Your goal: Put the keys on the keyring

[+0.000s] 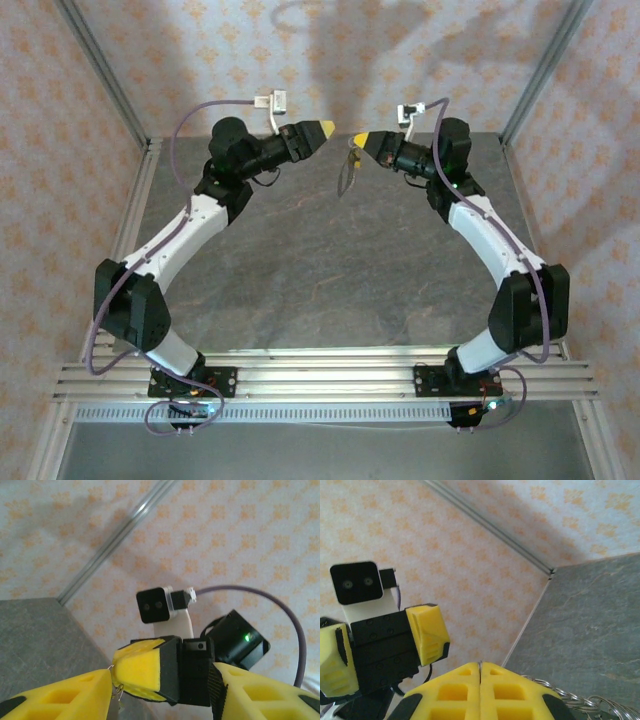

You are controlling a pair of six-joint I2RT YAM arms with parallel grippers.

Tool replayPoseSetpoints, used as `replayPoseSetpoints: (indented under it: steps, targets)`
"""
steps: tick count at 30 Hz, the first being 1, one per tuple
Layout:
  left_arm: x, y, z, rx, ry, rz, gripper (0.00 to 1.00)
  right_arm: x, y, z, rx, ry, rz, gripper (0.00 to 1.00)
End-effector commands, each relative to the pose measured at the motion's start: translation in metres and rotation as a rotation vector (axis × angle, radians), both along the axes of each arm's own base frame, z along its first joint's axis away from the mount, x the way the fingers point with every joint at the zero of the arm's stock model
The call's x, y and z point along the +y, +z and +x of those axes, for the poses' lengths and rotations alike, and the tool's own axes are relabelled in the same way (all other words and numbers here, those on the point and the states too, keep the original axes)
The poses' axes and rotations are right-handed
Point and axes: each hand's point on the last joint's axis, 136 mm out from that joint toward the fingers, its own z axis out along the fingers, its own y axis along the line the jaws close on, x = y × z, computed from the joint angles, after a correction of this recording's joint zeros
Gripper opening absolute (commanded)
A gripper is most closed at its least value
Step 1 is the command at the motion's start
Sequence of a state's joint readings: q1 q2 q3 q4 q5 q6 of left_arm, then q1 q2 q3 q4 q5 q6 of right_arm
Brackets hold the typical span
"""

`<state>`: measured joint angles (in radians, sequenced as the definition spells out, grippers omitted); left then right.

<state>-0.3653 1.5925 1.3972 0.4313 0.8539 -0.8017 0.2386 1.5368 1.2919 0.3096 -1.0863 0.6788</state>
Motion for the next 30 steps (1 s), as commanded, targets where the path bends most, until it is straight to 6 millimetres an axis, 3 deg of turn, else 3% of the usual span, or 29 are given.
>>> replayPoseSetpoints:
  steps: [1,6,22,30]
  targets:
    - [-0.012,-0.011,-0.004,0.001,-0.106,0.080,0.55,0.008,0.020,-0.012,-0.067,0.111,0.005,0.00]
    - [-0.017,-0.023,0.004,0.018,-0.135,0.110,0.48,0.009,0.024,-0.012,-0.069,0.126,0.013,0.00]
    - [-0.027,-0.023,0.007,0.015,-0.179,0.064,0.30,0.009,0.025,-0.009,-0.064,0.116,0.032,0.00]
    - [-0.036,-0.027,0.003,0.014,-0.206,0.063,0.27,0.009,0.021,-0.006,-0.055,0.107,0.035,0.00]
